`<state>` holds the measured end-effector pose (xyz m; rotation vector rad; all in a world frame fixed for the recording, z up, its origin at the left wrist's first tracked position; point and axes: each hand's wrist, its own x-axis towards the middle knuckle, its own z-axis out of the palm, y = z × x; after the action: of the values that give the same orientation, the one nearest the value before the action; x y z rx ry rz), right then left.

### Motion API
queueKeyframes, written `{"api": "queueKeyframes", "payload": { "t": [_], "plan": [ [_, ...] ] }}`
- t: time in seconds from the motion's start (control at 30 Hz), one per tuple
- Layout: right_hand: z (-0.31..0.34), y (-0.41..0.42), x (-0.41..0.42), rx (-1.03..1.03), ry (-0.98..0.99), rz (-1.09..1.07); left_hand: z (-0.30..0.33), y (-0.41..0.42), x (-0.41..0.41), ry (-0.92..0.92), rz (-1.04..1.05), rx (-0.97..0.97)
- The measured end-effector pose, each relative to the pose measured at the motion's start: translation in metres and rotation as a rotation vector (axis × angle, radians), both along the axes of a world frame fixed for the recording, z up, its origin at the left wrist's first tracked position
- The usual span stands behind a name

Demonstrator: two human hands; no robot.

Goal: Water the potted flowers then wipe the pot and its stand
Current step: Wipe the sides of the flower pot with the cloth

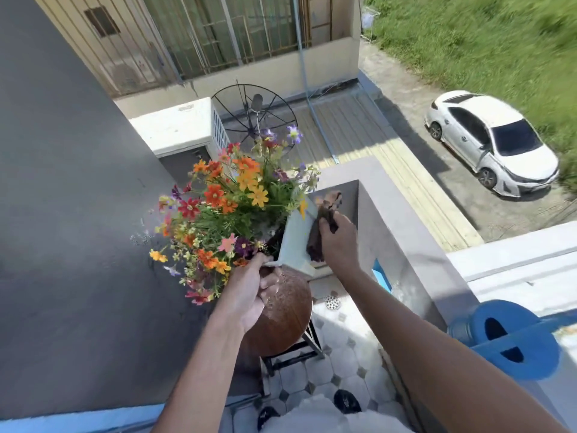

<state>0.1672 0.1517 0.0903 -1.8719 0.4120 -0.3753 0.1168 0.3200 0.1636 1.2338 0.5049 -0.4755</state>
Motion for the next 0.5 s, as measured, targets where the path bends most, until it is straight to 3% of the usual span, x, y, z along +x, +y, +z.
{"api": "queueKeyframes", "payload": {
  "t": [0.13, 0.27, 0.37, 0.5],
  "plan": [
    [0.001, -0.006, 0.011, -0.021, 0.043, 0.005, 0.003, 0.000, 0.002, -0.026, -0.035, 0.035],
    [0.057, 0.009, 0.012, -0.038, -0.165, 0.135, -0.001, -0.005, 0.007, -0.050, -0.039, 0.109],
    [0.078, 0.025, -0.011, -0.045, -0.258, 0.209, 0.000, -0.005, 0.011, -0.048, 0.026, 0.042],
    [0.050, 0.036, -0.049, 0.024, -0.233, 0.257, 0.006, -0.002, 0.013, -0.059, 0.030, -0.040]
  ]
}}
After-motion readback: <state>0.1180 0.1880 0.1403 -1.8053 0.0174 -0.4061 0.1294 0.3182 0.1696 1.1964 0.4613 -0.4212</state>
